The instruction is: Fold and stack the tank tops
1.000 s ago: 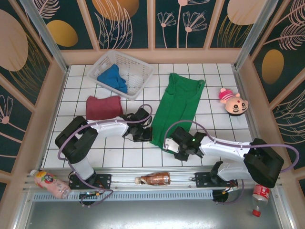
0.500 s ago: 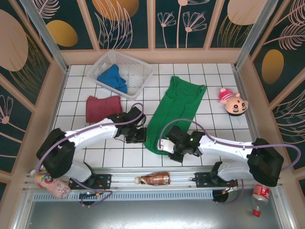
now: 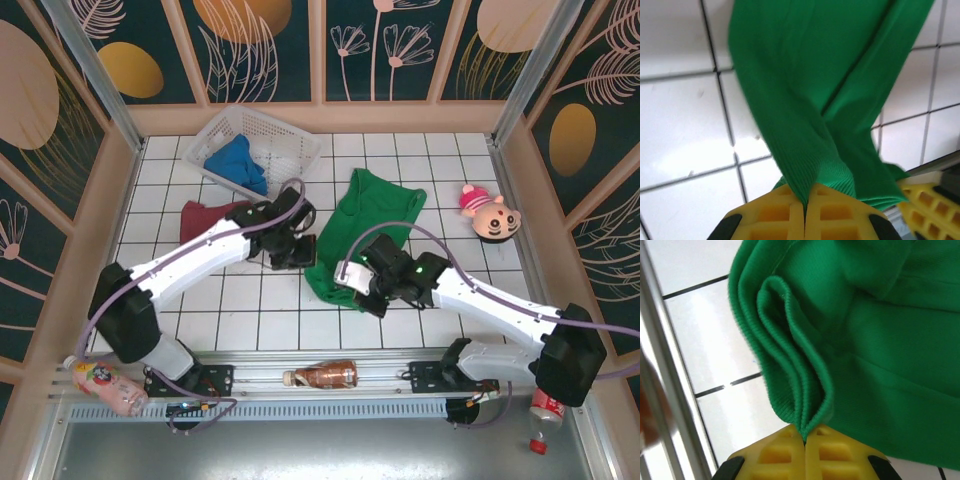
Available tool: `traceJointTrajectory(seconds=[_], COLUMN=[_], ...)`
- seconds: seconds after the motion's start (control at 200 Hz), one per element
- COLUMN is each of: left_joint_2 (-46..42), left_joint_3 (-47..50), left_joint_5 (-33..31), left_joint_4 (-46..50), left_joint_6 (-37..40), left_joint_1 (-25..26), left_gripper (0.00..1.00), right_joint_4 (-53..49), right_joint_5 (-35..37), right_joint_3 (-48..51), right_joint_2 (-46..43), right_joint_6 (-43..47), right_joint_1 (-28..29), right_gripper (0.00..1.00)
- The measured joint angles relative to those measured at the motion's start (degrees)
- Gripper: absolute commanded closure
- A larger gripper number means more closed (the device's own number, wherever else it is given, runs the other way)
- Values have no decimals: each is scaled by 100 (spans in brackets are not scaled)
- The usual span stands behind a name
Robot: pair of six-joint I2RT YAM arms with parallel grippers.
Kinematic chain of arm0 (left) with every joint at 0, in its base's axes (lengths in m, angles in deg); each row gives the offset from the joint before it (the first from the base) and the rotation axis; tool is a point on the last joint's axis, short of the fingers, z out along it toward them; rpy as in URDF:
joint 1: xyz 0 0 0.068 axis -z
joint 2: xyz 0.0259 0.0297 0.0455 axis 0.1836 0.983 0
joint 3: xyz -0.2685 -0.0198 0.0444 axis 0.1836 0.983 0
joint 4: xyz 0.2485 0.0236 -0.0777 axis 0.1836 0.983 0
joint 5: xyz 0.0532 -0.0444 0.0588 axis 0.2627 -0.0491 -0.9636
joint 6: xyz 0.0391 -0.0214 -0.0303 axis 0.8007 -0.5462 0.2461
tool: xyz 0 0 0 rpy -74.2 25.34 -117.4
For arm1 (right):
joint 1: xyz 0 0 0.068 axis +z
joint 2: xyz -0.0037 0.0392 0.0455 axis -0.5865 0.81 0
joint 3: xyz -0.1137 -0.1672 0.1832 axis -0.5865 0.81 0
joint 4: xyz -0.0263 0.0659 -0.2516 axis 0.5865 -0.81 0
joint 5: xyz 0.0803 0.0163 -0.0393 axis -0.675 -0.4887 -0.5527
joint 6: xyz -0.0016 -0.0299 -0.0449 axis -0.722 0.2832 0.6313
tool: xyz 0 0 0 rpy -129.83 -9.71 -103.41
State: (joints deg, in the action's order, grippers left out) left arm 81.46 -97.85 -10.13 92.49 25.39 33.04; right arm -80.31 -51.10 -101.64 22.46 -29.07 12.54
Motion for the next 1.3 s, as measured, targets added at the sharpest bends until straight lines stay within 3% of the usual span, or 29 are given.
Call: traceJointTrajectory(seconds=[0.395,0.71,1.046,1.301], left_joint_2=[2457,3746,4542,4795], left_joint_3=[-2358,-3926,-4518,-4518], left_joint_5=[66,166,162,39], left_joint_4=[44,125,-7,-494], left_joint_6=[820,1099,1187,1123], left_joint_1=[-656,-898,-986,-1025], left_gripper=[97,93,68,53], right_joint_4=[387,929,1526,1853], right_joint_5=[2,133,168,289], right_joint_3=[-339,-619,-745,-1189], right_joint_2=[761,1438,2402,3150], right_joint_6=[402,649,651,313], right_joint_1=[-1899,-2592,-2946,-3351], right_gripper=[100,100,94,78])
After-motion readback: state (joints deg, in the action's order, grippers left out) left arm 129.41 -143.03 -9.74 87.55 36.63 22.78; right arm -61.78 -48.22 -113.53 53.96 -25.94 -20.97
